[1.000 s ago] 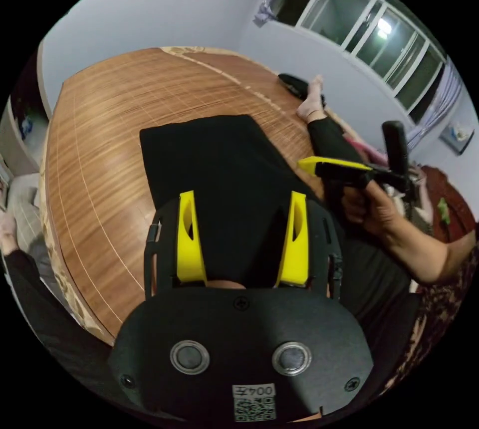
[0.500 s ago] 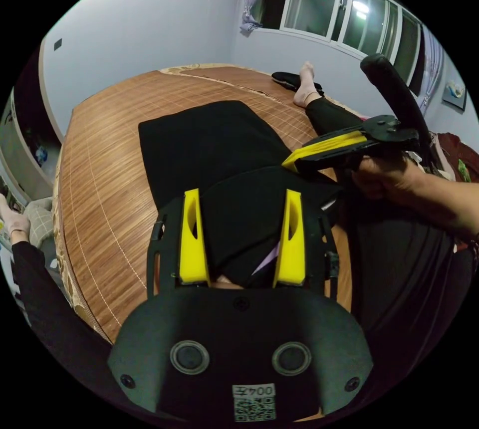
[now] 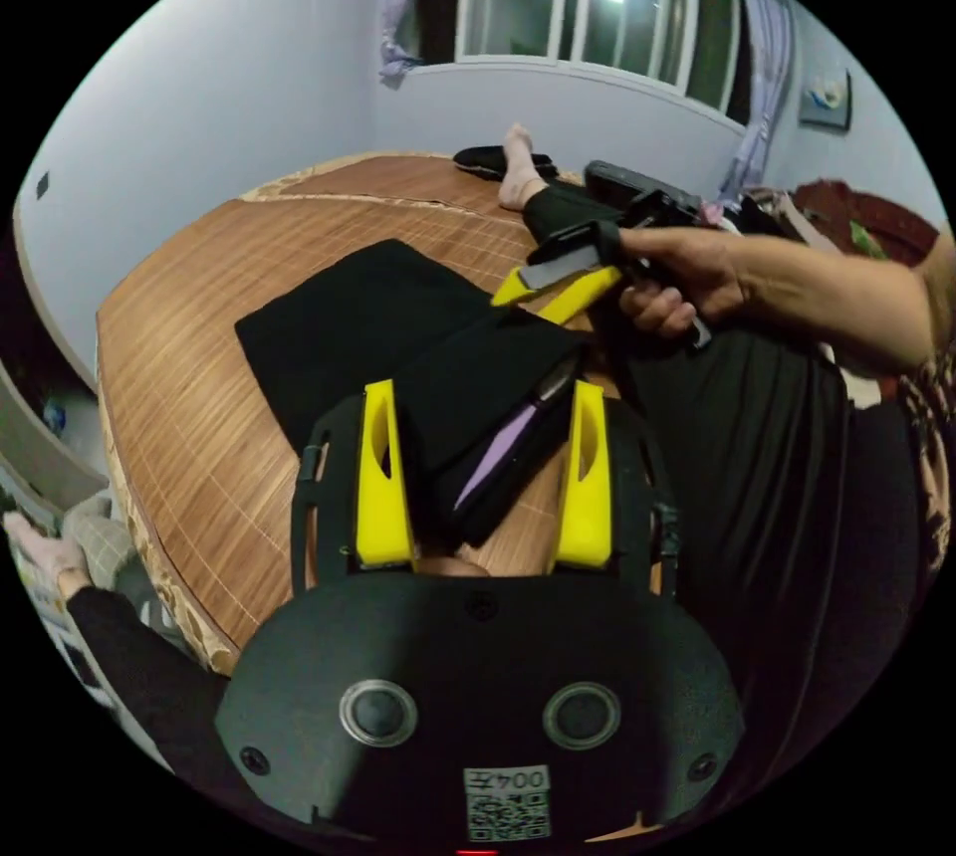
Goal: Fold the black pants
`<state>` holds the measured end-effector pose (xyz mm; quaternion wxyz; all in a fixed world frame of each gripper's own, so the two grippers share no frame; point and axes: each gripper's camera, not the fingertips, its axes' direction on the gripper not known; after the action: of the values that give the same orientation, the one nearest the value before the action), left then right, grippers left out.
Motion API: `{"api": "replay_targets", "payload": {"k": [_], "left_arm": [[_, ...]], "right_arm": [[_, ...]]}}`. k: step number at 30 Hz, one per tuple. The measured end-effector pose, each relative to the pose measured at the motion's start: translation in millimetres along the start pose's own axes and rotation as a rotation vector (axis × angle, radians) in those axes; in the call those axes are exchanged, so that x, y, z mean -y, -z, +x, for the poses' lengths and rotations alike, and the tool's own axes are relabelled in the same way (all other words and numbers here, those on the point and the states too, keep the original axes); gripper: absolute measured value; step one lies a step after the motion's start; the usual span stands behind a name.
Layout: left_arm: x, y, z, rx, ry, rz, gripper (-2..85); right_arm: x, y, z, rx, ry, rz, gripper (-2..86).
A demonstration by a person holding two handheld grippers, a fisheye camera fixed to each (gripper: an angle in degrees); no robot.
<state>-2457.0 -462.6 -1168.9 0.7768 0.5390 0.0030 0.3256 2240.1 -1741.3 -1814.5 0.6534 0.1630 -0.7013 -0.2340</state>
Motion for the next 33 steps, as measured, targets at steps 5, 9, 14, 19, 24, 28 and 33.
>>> {"api": "replay_targets", "payload": {"k": [5,9,14,19,24,28,33], "left_arm": [[2.6,-28.7,60.2,0.047,-0.187,-0.08,24.2],[0.3,-51.1,84.9,0.083,-0.224,-0.135,24.7],[-0.4,-62.3,111.8,0.145,-0.255,-0.162,25.6],[0.0,-75.9,141.9,0.251,-0.323,-0.211,27.0],[9.9,-70.4,141.4,0.335,-0.259,-0.203,23.7],[16.1,-58.4,130.5,0.387,-0.218,-0.196,20.0],[32.0,-19.4,101.7,0.311,-0.127,-0.163,13.7]], "right_arm": [[20.5,-1.4,17.4,0.038,-0.068,-0.084,19.8],[35.4,-3.9,28.9,0.103,-0.088,-0.173,18.3],[51.1,1.6,44.0,0.196,-0.121,-0.197,18.2],[61.0,13.9,49.1,0.313,-0.091,-0.19,17.2],[68.0,22.8,50.5,0.44,-0.072,-0.174,17.4],[72.0,24.1,47.2,0.486,-0.055,-0.171,17.7],[77.5,34.1,45.4,0.48,-0.02,-0.159,18.5]]}}
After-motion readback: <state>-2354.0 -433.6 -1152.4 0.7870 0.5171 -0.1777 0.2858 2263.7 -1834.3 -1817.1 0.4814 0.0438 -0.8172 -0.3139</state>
